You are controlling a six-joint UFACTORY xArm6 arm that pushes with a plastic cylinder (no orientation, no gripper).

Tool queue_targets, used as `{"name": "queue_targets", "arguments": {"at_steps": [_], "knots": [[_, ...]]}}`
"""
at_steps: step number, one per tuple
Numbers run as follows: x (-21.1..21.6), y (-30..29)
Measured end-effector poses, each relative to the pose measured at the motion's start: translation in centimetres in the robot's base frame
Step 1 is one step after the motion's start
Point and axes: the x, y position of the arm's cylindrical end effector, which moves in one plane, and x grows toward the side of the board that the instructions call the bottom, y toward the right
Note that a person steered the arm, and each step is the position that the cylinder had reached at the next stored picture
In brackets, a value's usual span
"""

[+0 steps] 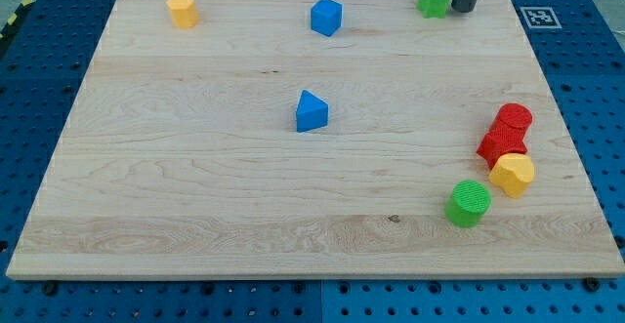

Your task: Move your arm towards the center left

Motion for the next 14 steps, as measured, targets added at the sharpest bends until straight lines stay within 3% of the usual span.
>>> {"name": "queue_targets", "arguments": {"at_steps": [3,4,5,7,8,10,12,14], "knots": [[-0.2,-1.0],[1.8,-1.0],[8.6,-1.0],[10.9,-3.4],[11.5,-10.6],[11.5,-14.6],[11.5,-33.8],[13.0,-39.2]]}}
